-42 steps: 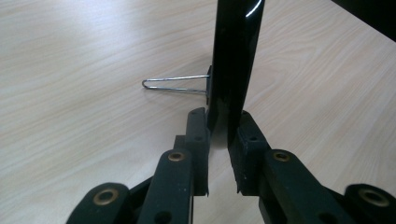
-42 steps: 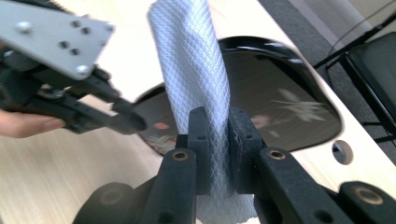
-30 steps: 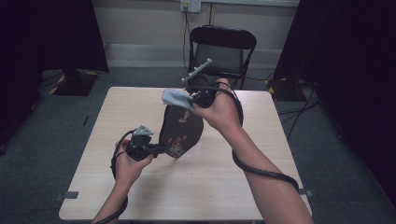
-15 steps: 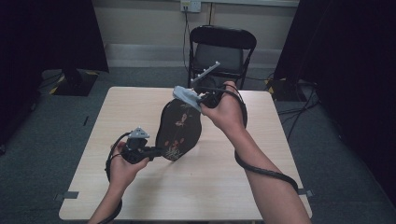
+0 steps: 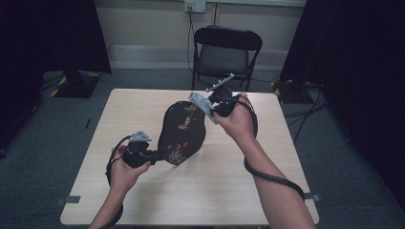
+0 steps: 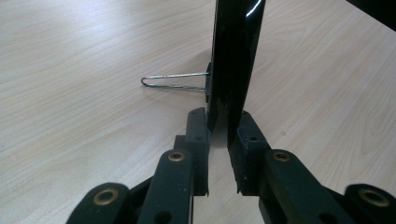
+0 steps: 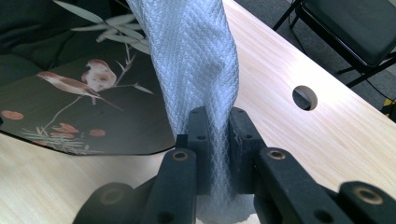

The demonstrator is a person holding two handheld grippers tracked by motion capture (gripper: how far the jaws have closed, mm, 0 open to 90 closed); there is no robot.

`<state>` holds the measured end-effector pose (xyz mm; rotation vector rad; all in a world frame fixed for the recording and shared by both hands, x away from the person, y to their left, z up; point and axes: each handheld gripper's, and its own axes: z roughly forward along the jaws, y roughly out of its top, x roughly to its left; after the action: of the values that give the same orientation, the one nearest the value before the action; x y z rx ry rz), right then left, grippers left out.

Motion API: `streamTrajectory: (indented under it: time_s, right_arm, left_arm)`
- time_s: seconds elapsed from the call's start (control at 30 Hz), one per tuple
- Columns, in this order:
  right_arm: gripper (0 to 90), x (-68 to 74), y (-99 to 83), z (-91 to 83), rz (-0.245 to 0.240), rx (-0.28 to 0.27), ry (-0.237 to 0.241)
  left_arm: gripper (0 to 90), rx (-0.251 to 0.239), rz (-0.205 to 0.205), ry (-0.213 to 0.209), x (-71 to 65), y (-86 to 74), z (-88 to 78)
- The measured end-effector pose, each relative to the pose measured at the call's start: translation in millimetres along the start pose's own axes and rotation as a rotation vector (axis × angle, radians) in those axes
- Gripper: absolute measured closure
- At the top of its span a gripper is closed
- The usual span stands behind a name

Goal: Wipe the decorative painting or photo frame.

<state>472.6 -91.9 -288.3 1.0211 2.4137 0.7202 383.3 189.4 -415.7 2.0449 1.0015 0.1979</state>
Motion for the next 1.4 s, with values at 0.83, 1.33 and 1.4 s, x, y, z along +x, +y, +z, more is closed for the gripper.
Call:
streamTrajectory:
  time_s: [0.83, 1.33, 1.4]
  right_arm:
    - [81.6, -9.1, -37.2, 33.0, 0.06, 0.062, 0.002]
    - [81.6, -1.8, -53.8, 54.6, 0.061, 0.103, 0.015]
    - [81.6, 0.3, -58.3, 58.5, 0.064, 0.111, 0.022]
  left_arm:
    - [78.7, 0.0, 0.006, -0.003, 1.0, -0.6, -1.0]
    - [78.7, -0.003, -0.004, 0.0, 1.3, -1.0, -1.0]
    - [78.7, -0.002, -0.002, 0.001, 1.0, -0.9, -0.9]
